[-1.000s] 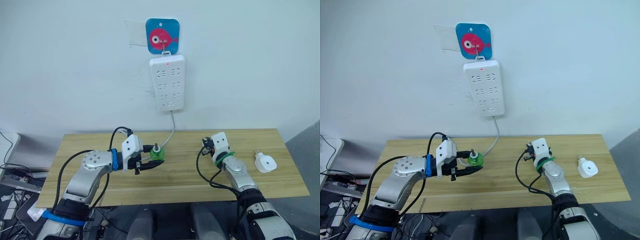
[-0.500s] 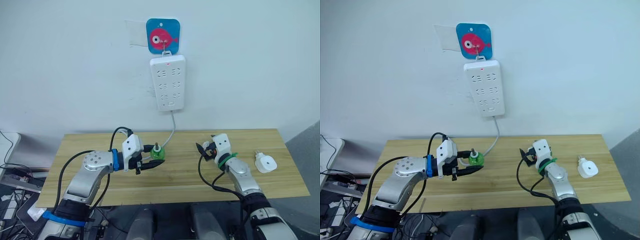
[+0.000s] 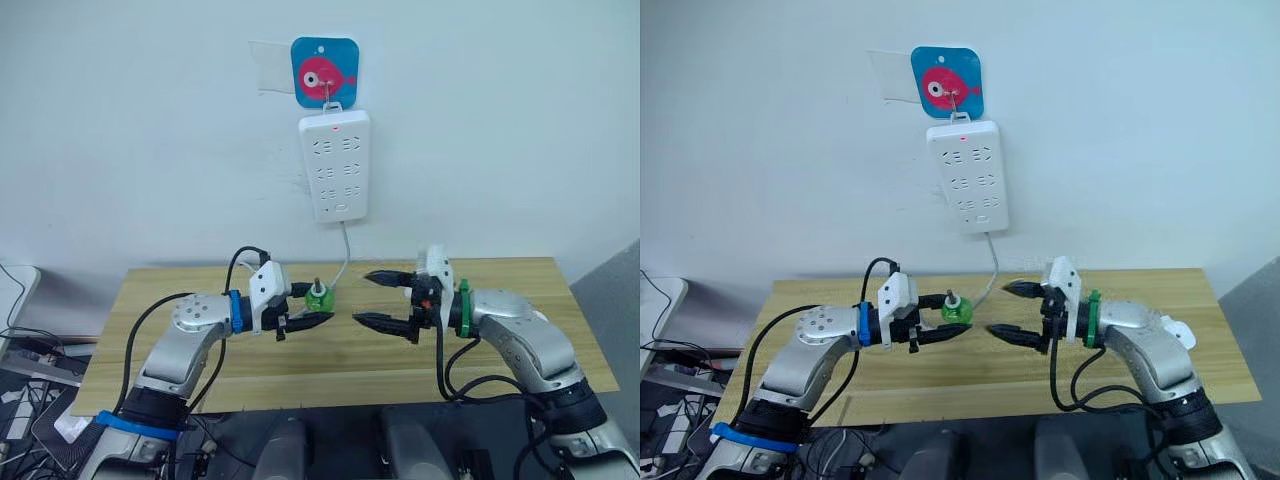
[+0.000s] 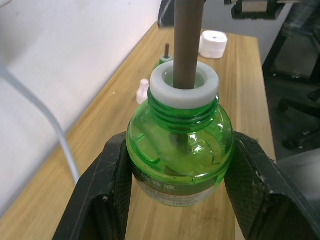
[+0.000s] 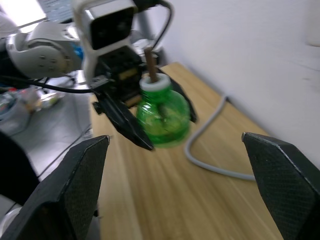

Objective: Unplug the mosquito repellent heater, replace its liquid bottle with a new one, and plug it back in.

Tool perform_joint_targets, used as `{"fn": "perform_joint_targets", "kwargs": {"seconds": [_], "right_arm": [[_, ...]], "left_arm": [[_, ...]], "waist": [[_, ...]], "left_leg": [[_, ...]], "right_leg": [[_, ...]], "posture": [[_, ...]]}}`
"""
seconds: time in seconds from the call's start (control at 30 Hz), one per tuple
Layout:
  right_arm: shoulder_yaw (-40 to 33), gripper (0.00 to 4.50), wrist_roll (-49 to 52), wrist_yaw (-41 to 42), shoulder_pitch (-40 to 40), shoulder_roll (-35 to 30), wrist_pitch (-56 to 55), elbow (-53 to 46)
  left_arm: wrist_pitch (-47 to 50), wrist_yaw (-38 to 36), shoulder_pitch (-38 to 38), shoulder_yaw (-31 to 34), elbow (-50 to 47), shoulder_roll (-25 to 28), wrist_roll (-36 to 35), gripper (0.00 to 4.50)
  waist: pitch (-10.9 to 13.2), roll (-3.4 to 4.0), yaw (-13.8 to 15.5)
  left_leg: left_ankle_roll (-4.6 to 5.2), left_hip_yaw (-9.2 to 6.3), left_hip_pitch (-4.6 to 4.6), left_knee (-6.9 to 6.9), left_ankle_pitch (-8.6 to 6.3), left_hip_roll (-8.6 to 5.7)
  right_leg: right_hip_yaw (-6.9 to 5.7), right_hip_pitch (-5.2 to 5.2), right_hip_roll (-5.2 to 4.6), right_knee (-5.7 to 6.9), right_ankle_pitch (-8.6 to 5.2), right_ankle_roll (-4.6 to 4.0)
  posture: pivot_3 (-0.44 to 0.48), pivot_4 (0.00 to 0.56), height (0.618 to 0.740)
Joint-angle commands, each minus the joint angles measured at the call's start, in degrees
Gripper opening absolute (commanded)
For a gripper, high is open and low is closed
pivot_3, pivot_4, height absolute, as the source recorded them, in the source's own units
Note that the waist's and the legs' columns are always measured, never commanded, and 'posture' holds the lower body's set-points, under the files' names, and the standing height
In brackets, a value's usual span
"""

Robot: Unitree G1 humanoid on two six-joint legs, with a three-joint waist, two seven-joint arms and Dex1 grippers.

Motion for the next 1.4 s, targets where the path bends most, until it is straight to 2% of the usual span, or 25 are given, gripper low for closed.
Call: {"fn": "perform_joint_targets", "kwargs": {"seconds": [0.03, 0.53, 0.63, 0.73, 1.03, 1.13, 1.23, 1.27, 1.3, 1.4], "right_arm": [[2.1, 4.45, -0.7, -0.5, -2.3, 2.2, 0.4, -1.1], [4.4, 4.45, -5.3, -2.1, -5.8, 8.4, -1.6, 3.5], [4.4, 3.94, -5.8, -2.1, -6.1, 9.1, -1.8, 4.0], [4.6, 2.91, -6.4, -1.5, -6.2, 9.3, -1.8, 3.9], [5.7, 2.91, -7.8, -0.8, -6.1, 8.8, -3.1, 4.2], [5.7, 2.27, -8.2, -0.8, -6.1, 9.0, -3.5, 4.4], [5.5, 1.19, -8.6, -0.6, -6.0, 9.1, -3.9, 4.6], [5.4, 0.95, -8.7, -0.5, -5.9, 9.0, -4.0, 4.7], [5.3, 0.82, -8.7, -0.4, -5.8, 9.0, -4.1, 4.7], [4.9, 0.82, -8.4, -0.5, -5.6, 9.0, -4.1, 4.4]], "left_arm": [[-0.4, -0.6, -0.7, -0.3, -2.1, -0.1, -0.7, 2.22], [1.2, -1.1, -0.5, -0.6, -4.2, 0.1, -1.2, 2.22], [1.4, -1.2, -0.4, -0.6, -4.5, 0.0, -1.3, 2.22], [1.5, -1.3, -0.1, -0.5, -4.7, 0.1, -1.3, 2.22], [1.5, -1.3, 0.0, -0.3, -4.8, 0.1, -1.4, 2.22], [1.5, -1.4, 0.0, -0.3, -4.9, 0.0, -1.4, 2.22], [1.5, -1.4, 0.1, -0.4, -5.0, 0.1, -1.5, 2.22], [1.6, -1.4, 0.0, -0.4, -4.9, 0.1, -1.5, 2.22], [1.6, -1.4, -0.1, -0.3, -4.8, 0.1, -1.5, 2.22], [1.7, -1.4, -0.3, -0.3, -4.6, 0.0, -1.5, 2.22]], "waist": [[0.0, 0.0, 0.0], [0.0, 0.0, 0.0], [0.0, 0.0, 0.0], [0.0, 0.01, 0.0], [0.0, 0.0, 0.1], [0.0, 0.01, 0.1], [0.0, 0.01, 0.1], [0.0, 0.01, 0.1], [0.0, 0.0, 0.1], [0.0, 0.0, 0.1]], "left_leg": [[0.0, -0.01, 0.0, 0.0, 0.0, 0.01], [-0.01, -0.04, -0.02, 0.0, 0.0, -0.01], [-0.01, -0.04, -0.02, 0.0, 0.0, -0.02], [-0.01, -0.05, -0.02, 0.0, 0.0, -0.02], [-0.01, -0.05, -0.02, -0.01, 0.0, -0.02], [-0.01, -0.05, -0.02, -0.01, 0.0, -0.02], [-0.01, -0.05, -0.02, -0.01, 0.0, -0.02], [-0.01, -0.06, -0.02, -0.01, 0.0, -0.02], [-0.01, -0.05, -0.02, -0.01, 0.0, -0.02], [-0.01, -0.05, -0.02, -0.01, 0.0, -0.02]], "right_leg": [[-0.01, 0.0, 0.0, 0.0, 0.0, 0.0], [-0.01, -0.04, -0.02, 0.0, 0.0, 0.0], [-0.01, -0.04, -0.02, 0.0, 0.0, 0.0], [-0.02, -0.04, -0.02, -0.01, 0.0, 0.0], [-0.01, -0.04, -0.02, -0.01, 0.0, 0.0], [-0.02, -0.04, -0.02, -0.01, 0.0, 0.0], [-0.01, -0.04, -0.02, -0.01, 0.0, 0.0], [-0.02, -0.04, -0.02, -0.01, 0.0, 0.0], [-0.01, -0.04, -0.02, -0.01, 0.0, 0.0], [-0.01, -0.04, -0.02, -0.01, 0.0, 0.0]], "posture": [[-0.061, 0.19, 0.74], [-0.045, 0.192, 0.74], [-0.041, 0.192, 0.74], [-0.041, 0.192, 0.74], [-0.037, 0.187, 0.74], [-0.036, 0.185, 0.74], [-0.037, 0.182, 0.74], [-0.037, 0.182, 0.74], [-0.039, 0.18, 0.74], [-0.04, 0.178, 0.74]]}}
